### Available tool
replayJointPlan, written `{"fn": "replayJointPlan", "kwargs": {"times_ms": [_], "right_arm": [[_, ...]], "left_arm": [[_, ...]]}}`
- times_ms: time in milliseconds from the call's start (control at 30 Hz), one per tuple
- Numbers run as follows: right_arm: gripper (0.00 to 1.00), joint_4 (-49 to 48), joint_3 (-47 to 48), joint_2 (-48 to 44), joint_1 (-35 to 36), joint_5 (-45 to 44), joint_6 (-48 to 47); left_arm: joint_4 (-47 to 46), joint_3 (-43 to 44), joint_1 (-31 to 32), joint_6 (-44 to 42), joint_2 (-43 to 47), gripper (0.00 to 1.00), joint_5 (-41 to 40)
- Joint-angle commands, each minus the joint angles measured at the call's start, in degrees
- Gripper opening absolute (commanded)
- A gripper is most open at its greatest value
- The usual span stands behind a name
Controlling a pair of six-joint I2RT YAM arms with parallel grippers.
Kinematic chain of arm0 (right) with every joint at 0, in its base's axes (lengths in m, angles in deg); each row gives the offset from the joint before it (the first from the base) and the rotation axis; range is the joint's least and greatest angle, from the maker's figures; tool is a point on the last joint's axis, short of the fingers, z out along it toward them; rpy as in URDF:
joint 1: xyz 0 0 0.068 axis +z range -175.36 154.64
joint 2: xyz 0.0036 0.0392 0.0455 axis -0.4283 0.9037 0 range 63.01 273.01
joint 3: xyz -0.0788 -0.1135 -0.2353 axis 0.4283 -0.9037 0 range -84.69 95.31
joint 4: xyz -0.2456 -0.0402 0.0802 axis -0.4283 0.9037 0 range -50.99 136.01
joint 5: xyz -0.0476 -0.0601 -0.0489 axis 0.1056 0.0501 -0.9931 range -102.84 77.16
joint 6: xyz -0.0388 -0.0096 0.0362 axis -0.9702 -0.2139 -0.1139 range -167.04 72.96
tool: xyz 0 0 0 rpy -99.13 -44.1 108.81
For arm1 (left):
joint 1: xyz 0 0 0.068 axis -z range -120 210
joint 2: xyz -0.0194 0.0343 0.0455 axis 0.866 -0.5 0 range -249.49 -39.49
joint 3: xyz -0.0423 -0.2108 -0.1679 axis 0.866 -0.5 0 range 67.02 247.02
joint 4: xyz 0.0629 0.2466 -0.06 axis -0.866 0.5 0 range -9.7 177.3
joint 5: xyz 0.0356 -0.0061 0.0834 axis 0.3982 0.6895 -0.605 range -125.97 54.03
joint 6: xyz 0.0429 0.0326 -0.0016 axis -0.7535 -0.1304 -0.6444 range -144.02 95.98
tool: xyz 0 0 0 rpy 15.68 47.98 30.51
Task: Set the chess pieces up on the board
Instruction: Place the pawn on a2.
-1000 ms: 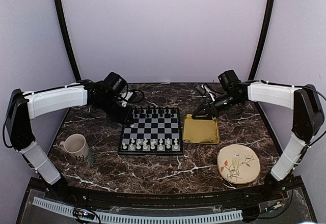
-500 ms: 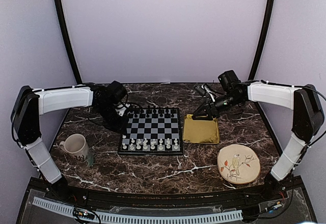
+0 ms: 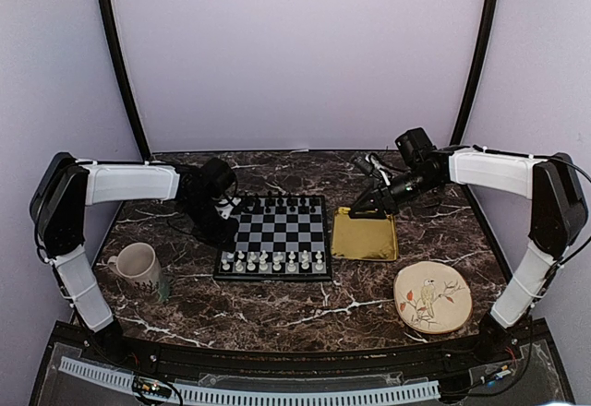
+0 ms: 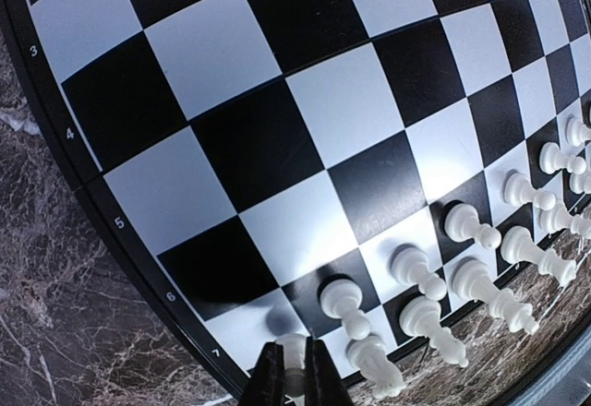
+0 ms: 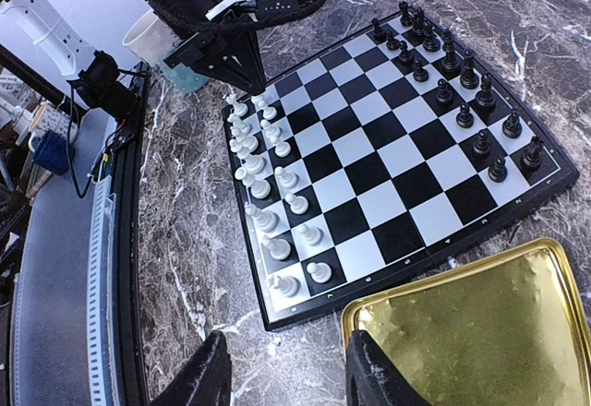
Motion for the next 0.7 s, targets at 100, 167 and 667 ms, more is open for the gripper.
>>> {"fn": "replayJointPlan", "kwargs": {"times_ms": [100,167,667], "right_arm": [[0.42,0.0,0.2,0.6,0.2,0.9,-0.9],[0.43,0.0,0.2,0.5,0.2,0.9,-0.9],[0.43,0.6,0.5,0.6,0.2,1.1,-1.3]], "left_arm": [[0.0,-0.5,-0.3,0.0,-0.8,0.06,-1.7],[0.3,-0.4,-0.3,0.1,-0.8,0.06,-2.6],[0.3,-0.3,-0.3,0.8,-1.2,0.19,-2.2]]}}
